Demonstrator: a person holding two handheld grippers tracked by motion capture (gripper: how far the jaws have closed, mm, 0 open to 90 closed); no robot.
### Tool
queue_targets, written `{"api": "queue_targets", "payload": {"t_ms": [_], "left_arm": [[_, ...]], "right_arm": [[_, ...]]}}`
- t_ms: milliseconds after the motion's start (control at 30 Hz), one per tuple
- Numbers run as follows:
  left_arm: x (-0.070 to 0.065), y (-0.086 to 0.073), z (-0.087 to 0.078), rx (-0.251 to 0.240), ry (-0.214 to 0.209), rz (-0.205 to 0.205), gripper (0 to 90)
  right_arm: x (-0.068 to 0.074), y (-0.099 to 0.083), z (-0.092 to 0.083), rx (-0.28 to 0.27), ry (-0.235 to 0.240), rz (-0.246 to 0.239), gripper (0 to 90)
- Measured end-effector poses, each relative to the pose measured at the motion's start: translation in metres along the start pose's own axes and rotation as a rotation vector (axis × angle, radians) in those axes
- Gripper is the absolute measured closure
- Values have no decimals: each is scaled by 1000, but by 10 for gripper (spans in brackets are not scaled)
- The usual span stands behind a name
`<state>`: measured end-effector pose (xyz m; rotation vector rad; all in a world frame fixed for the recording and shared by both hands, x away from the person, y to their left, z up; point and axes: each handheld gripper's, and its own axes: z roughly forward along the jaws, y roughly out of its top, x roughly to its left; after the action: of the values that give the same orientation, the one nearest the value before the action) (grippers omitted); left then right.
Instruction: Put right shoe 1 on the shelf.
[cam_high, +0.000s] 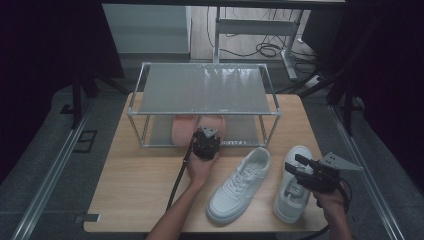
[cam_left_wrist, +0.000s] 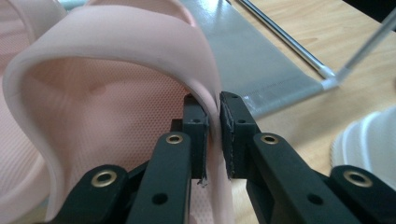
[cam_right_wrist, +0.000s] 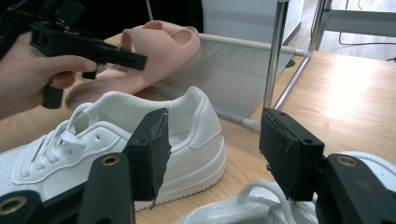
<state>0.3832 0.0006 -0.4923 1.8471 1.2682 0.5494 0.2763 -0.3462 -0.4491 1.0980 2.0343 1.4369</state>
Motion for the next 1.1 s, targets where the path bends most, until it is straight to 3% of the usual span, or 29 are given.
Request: {"api": "queue_targets", "payload": {"t_ms": [133, 500, 667, 700, 733, 800, 933, 967, 1100], "left_arm": [[-2, 3, 9, -21, 25, -14, 819], [-6, 14, 34, 1, 48, -28, 812], [-6, 22, 44, 4, 77, -37, 812], [-3, 23, 45, 9, 78, -9, 811], [2, 24, 47, 21, 68, 54, 808], [3, 23, 51, 25, 81, 45, 789], [3, 22, 46, 29, 82, 63, 675], [-3, 20, 43, 28, 80, -11, 657], [-3, 16, 33, 14, 53, -3, 622]], "right_arm": [[1, 1, -1, -5, -1, 4, 429], [1, 2, -4, -11, -7, 9, 429], [0, 2, -7, -19, -13, 12, 429], [0, 2, -7, -20, -13, 14, 429], [0, 2, -7, -21, -13, 14, 430], [0, 2, -7, -23, -14, 13, 429], [-1, 1, -8, -21, -14, 18, 429], [-2, 1, -8, -21, -16, 16, 429], [0, 1, -6, -17, -13, 13, 430]]}}
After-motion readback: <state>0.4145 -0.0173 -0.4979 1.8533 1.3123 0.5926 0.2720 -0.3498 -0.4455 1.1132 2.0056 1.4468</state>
